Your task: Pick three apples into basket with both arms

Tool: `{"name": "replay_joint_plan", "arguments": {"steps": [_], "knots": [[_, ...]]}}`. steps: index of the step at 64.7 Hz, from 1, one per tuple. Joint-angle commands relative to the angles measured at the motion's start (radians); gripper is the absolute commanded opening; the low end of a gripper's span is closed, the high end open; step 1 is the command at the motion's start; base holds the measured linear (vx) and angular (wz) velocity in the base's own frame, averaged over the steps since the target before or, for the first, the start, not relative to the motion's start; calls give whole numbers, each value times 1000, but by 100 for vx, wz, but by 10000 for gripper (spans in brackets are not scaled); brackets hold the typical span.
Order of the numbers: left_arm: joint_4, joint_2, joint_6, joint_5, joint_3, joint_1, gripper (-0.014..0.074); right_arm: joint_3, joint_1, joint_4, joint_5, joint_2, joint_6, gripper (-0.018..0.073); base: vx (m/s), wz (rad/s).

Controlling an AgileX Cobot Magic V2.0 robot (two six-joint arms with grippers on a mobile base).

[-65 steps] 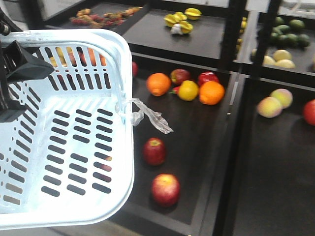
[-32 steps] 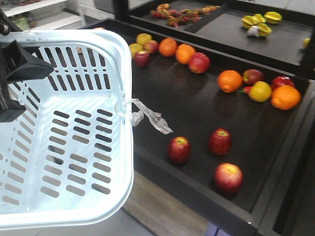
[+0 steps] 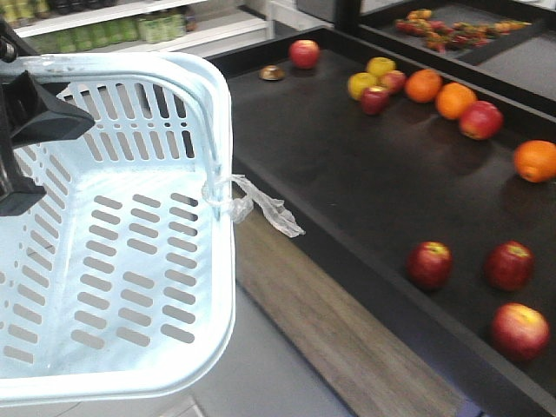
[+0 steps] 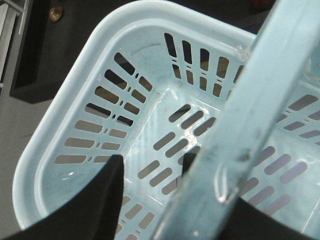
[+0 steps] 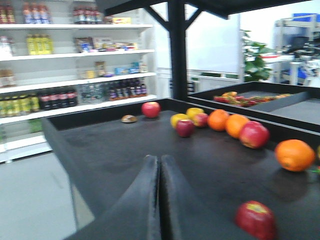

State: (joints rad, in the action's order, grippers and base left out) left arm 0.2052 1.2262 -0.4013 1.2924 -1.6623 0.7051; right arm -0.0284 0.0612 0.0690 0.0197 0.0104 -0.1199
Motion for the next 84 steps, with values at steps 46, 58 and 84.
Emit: {"name": "replay_joint_plan", "arguments": {"steps": [46, 58, 84], "knots": [[13, -25, 14, -42, -33, 5, -6, -14, 0, 9, 72, 11, 2, -9, -2, 50], [13, -25, 14, -42, -33, 5, -6, -14, 0, 9, 72, 11, 2, -9, 2, 29], [13, -25, 14, -42, -33, 5, -6, -14, 0, 9, 72, 11, 2, -9, 2, 13]]}}
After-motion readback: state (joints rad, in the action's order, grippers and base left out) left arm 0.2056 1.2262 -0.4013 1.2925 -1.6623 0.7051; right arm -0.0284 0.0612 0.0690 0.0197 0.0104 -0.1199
